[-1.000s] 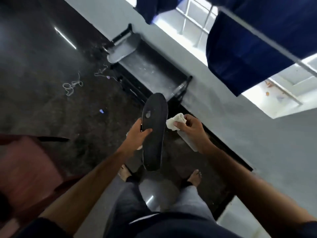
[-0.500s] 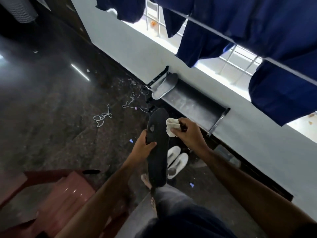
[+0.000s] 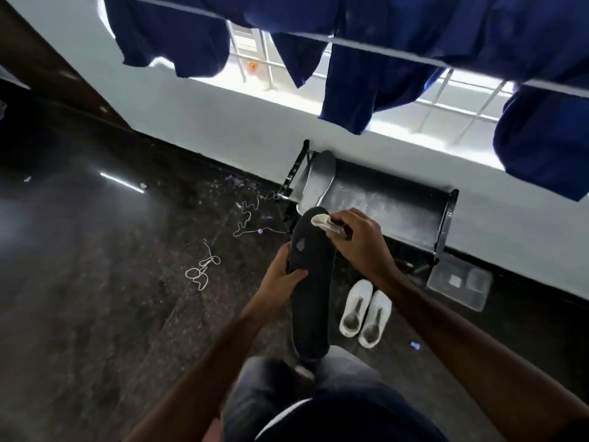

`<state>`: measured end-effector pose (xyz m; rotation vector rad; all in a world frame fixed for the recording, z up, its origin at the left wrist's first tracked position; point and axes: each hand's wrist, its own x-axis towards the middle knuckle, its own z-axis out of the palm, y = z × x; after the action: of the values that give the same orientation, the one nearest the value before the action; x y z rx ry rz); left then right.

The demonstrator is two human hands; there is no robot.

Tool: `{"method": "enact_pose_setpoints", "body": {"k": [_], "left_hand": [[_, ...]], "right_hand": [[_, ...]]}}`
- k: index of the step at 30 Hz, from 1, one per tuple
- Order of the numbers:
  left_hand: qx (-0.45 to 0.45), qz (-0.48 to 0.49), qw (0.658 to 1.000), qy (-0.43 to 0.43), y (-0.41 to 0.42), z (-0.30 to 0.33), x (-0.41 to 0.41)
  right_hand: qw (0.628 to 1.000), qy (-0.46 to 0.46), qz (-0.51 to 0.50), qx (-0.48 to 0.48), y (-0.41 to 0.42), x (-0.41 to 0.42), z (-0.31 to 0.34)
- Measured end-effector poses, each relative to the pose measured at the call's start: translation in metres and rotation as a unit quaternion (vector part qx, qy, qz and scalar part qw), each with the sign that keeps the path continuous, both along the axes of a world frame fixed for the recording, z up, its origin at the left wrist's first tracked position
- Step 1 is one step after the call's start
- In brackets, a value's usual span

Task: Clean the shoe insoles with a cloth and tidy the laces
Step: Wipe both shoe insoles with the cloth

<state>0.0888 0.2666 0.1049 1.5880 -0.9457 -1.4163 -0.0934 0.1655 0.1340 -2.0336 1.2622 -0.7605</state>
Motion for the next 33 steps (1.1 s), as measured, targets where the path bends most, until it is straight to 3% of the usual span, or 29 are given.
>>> {"method": "enact_pose_setpoints", "body": {"k": [5,8,13,21,26,29,33], "left_hand": [[-0.006,-0.037,0.999,-0.014,-0.024,-0.011,0.035],[-0.022,-0.105,0.992,-0.064,-0.045,-0.039,0.060],[-0.018,-0.174,0.983,-0.051,-0.060,-0.088,0.101],[-0.021,-0.180,0.983,-0.024,-0.044,-0.146,0.119],[-0.038,-0.176,0.984,0.006,-0.043,-0.213,0.103],[-0.047,-0.189,0.980,0.040,-0.042,-0.254,0.094],[-0.076,-0.188,0.976,0.079,-0.033,-0.292,0.091]], "right_hand": [[0.999,0.011,-0.030,0.003,0.005,0.034,-0.011],[0.998,0.053,-0.044,0.009,0.013,0.060,-0.038],[0.993,0.099,-0.057,-0.002,0.035,0.104,-0.094],[0.988,0.094,-0.111,0.061,0.081,0.136,-0.161],[0.985,0.122,-0.113,-0.036,0.073,0.123,-0.233],[0.980,0.095,-0.147,-0.089,0.061,0.114,-0.276],[0.978,0.126,-0.034,-0.161,0.081,0.107,-0.320]]}}
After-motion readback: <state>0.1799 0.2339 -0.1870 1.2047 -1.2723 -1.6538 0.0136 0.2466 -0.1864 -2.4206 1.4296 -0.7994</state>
